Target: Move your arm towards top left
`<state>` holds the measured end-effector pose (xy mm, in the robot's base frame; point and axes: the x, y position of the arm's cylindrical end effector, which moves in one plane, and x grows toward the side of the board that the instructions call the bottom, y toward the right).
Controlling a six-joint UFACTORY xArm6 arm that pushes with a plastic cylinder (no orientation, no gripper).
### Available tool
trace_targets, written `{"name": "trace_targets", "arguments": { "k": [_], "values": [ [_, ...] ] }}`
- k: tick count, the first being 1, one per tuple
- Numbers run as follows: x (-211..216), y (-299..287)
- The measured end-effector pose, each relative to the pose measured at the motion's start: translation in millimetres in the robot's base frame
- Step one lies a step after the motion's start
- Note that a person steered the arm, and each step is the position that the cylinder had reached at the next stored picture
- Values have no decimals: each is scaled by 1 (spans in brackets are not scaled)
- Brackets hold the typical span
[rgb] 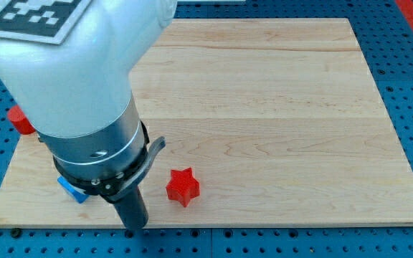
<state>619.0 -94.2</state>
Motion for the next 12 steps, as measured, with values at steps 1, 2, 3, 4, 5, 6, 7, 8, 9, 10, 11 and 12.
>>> {"name": "trace_targets", "arguments": {
  "k": [1, 2, 3, 4, 5, 6, 7, 8, 9, 10, 11, 12],
  "values": [
    [0, 64],
    [-10, 100],
    [-20, 145],
    [-28, 200],
    [-99, 194],
    [-179, 168],
    [-244, 135],
    [-297, 81],
    [-333, -13],
    [-346, -131],
    [-346, -207],
    [-336, -211]
  ]
}}
